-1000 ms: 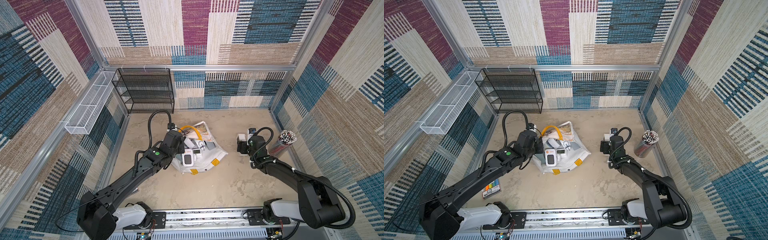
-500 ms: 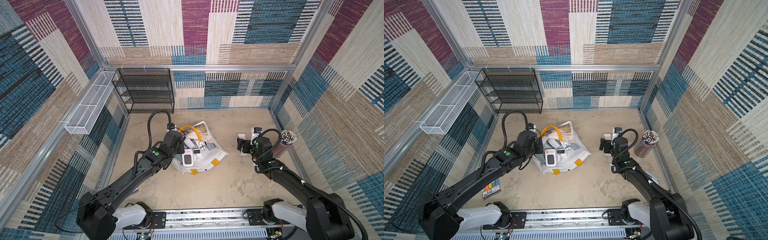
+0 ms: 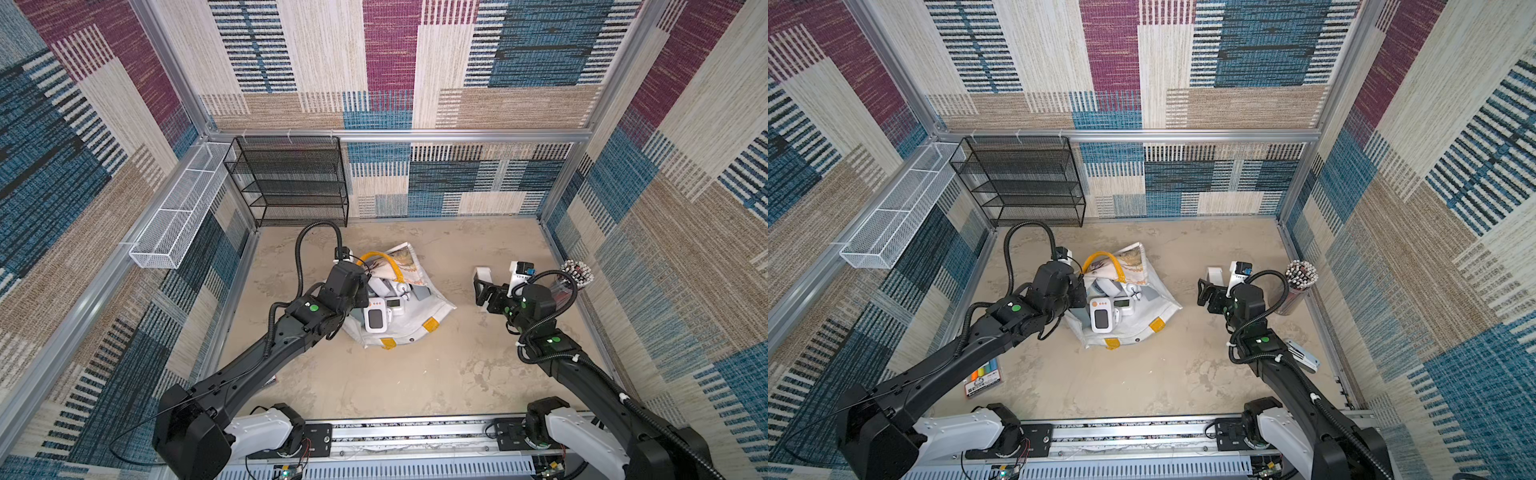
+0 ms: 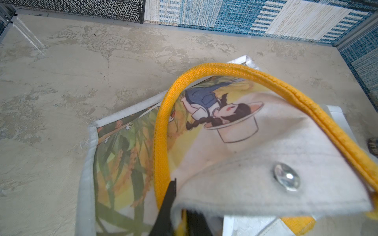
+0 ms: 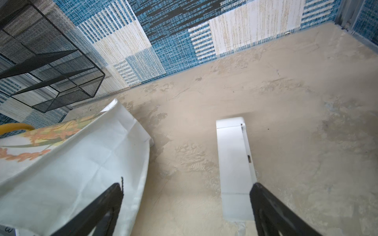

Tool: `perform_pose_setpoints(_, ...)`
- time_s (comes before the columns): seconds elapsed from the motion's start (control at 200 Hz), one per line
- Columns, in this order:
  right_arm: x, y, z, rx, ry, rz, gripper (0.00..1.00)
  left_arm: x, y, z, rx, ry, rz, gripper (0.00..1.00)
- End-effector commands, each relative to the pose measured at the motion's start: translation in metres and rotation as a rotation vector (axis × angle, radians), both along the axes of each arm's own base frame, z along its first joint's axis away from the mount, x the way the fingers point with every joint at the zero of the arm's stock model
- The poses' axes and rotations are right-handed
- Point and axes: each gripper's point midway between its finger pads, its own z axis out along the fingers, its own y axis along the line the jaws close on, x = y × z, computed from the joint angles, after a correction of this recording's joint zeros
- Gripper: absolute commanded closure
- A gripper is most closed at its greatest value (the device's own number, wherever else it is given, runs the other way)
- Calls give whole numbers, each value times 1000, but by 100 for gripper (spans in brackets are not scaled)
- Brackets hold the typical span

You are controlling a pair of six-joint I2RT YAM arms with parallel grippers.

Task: Take the alarm clock out of the canvas bag
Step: Place the alarm at the center of the board.

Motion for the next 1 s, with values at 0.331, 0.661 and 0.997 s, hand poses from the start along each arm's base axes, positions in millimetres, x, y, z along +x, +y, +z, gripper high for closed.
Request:
perform_pose_setpoints(0.331, -19, 38, 14, 118, -31, 86, 2, -1, 11, -7, 19, 20, 58, 100)
perform_pose_setpoints(0.661, -31, 51, 12, 172, -26, 90, 4, -1, 12, -8, 20, 17, 65, 100)
perform_pose_setpoints(0.997, -44, 65, 9, 229, -22, 124, 6, 1, 7, -10, 9, 29, 58, 100)
